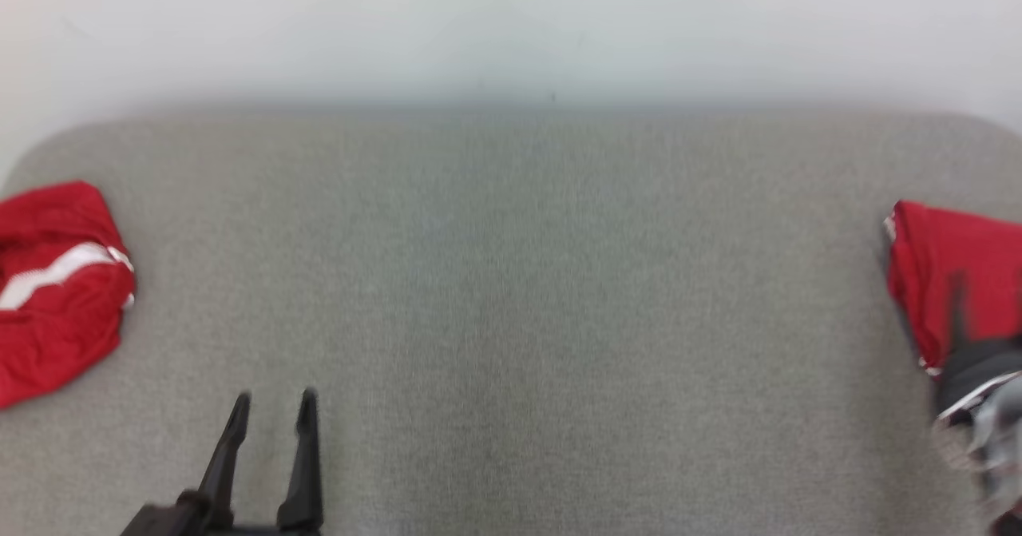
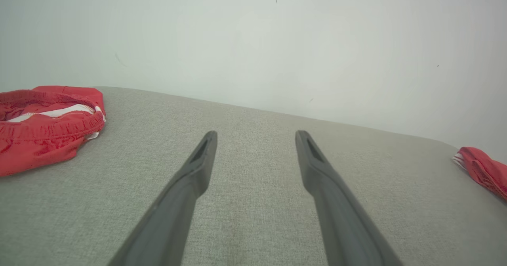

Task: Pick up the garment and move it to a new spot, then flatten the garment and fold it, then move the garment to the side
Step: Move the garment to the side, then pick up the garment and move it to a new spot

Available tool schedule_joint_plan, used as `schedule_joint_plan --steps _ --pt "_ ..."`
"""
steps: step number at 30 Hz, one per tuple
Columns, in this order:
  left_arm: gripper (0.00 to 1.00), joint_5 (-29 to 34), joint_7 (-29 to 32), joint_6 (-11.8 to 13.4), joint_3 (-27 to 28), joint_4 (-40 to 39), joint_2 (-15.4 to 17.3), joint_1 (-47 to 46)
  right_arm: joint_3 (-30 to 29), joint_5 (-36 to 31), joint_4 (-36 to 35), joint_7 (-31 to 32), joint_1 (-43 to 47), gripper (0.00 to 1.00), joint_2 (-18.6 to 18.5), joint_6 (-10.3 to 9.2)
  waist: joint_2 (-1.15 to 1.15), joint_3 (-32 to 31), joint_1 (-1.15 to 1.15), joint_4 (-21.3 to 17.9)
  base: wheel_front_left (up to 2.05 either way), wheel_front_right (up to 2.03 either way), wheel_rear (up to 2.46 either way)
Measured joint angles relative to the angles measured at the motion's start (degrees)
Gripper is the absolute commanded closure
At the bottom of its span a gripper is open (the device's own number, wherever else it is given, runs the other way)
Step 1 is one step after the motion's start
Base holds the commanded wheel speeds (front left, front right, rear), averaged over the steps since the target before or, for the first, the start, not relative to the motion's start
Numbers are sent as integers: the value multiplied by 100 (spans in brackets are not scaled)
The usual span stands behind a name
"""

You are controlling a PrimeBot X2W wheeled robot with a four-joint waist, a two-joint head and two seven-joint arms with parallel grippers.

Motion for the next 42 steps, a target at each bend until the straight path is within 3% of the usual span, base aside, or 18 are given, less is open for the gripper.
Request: schedule_joint_plan --steps 8,11,20,42 --pt "0 -66 0 38 364 148 -203 424 728 675 -1167 -449 1153 0 1294 0 0 -773 -1 -40 0 0 0" --pt "0 -66 0 45 472 224 -230 436 998 967 -1722 -420 1702 0 1543 0 0 -985 -1 -48 0 0 0" --pt "0 63 0 -5 628 603 -283 550 1569 1819 -2542 -163 2877 0 1681 -1 0 -1340 0 9 0 0 0" --pt "0 279 0 -90 693 839 -285 662 1629 2004 -2680 -91 3077 0 1690 -1 0 -1391 1 123 0 0 0"
